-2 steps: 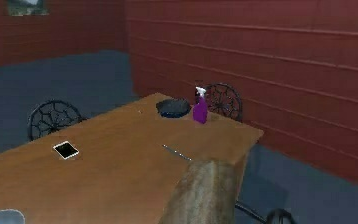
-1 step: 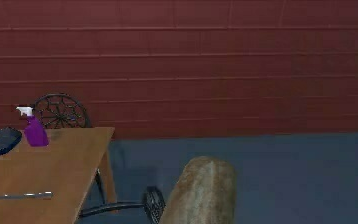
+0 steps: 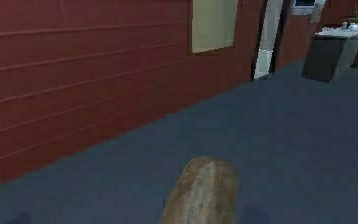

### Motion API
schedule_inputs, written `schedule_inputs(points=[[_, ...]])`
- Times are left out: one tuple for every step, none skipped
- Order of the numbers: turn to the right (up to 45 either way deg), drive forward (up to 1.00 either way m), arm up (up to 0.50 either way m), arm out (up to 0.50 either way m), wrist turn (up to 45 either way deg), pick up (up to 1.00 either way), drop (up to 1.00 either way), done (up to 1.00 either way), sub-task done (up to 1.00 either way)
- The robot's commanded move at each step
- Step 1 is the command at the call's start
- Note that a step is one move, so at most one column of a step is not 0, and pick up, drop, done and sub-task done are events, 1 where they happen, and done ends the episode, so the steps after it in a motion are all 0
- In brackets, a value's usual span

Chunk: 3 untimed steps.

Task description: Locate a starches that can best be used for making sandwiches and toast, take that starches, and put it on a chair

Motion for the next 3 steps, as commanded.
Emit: schedule_inputs(points=[[0.0, 0.35, 0.0, 0.0, 0.0, 0.0, 0.0, 0.0, 0.0], [-45.0, 0.0, 0.0, 0.0, 0.0, 0.0, 0.0, 0.0, 0.0], [0.0, 0.55, 0.0, 0.0, 0.0, 0.0, 0.0, 0.0, 0.0]])
